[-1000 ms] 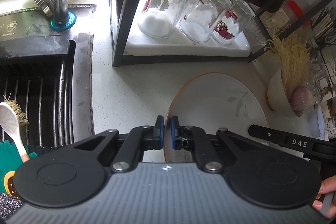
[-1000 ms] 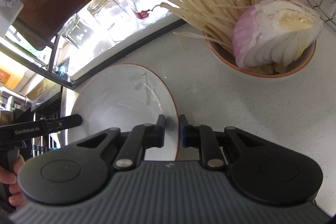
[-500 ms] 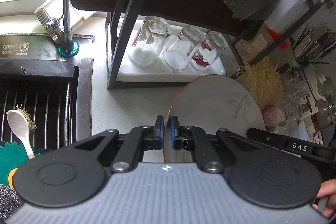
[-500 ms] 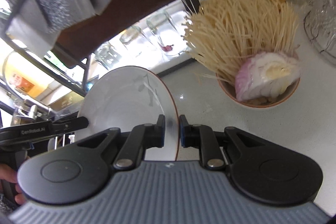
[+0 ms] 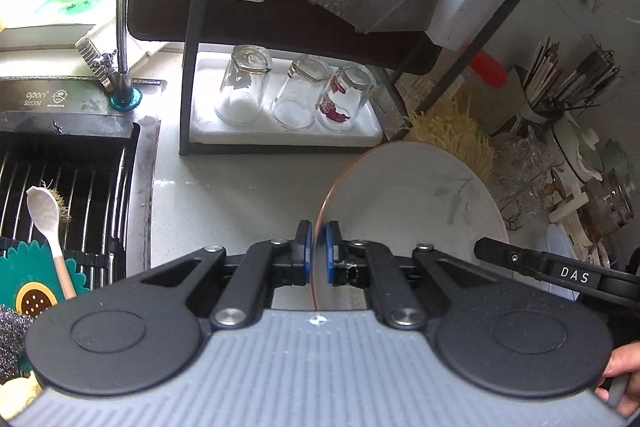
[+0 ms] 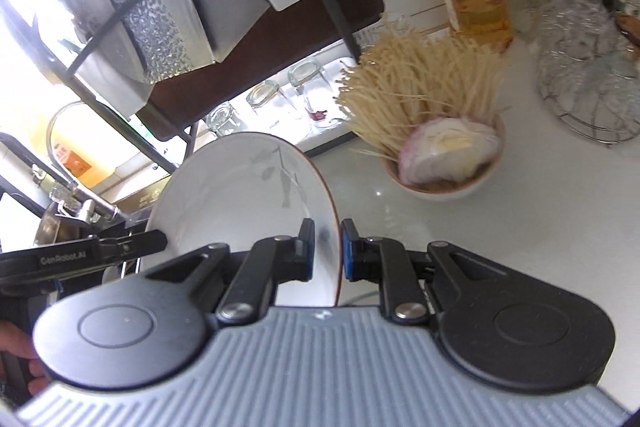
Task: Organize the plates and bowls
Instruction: 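Lift the leaf-pattern bowl with both tools and move it over the rabbit-print plate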
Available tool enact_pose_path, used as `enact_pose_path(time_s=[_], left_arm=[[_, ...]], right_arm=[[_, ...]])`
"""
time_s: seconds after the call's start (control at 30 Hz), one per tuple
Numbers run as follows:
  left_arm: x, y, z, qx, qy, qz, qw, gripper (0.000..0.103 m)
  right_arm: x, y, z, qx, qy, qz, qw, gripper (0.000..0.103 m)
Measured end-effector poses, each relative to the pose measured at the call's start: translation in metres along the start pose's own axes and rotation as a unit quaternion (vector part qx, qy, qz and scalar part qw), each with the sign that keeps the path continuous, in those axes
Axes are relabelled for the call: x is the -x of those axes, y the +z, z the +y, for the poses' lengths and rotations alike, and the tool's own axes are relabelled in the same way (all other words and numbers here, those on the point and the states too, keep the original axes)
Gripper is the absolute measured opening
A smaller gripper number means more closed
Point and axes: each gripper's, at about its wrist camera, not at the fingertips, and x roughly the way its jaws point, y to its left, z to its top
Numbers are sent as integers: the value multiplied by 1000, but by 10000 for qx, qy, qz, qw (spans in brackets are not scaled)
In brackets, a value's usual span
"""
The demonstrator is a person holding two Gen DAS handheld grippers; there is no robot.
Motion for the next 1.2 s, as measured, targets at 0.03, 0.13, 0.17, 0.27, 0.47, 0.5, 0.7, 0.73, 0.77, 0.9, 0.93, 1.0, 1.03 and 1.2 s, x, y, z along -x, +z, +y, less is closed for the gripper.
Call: enact_pose_path(time_s=[0.03,0.13,0.17,0.27,0.47,0.5,0.7,0.73,0.77,0.9,0.93,1.0,1.03,1.2], left_arm=[[1,-6,-5,-12,-4,-2,10000,8],[-1,-23,-17,33,-36,11,10000,8],[-2,-28,-21,18,-31,20,10000,8],[-5,-49,-34,29,-52,68,10000,8],[-9,-78,-52,123,-82,163,9998,8],[-10,-80,-54,113,-85,168,9998,8],[-21,-86,-71,-192,28,248,9995,8],[-24,-87,-74,-249,30,300,9992,8],[-27,-89,-76,-300,17,344,9990,8],[-40,-96,-81,-503,4,486,9976,8],[-43,-97,-81,-534,-16,523,9972,8],[-49,-100,-82,-584,-49,567,9967,9],[-51,-101,-83,-584,-46,602,9965,9],[-63,-106,-89,-724,-18,772,9944,9]], right_arm=[[4,-3,-3,-12,-17,-10,10000,17],[17,-13,-11,54,-183,-13,9998,17],[21,-16,-15,104,-231,-23,9997,17],[30,-26,-28,110,-316,-16,9994,17],[44,-45,-50,210,-489,21,9986,17],[44,-47,-51,307,-564,25,9979,17],[48,-55,-60,414,-729,-55,9965,17],[49,-57,-61,452,-783,-66,9959,17],[50,-59,-61,497,-844,-90,9952,17],[49,-67,-70,397,-994,-73,9942,17],[49,-69,-71,381,-1035,-49,9939,17],[49,-72,-72,412,-1149,-25,9925,17],[48,-73,-73,453,-1184,-29,9919,17],[46,-79,-78,419,-1312,3,9905,17]])
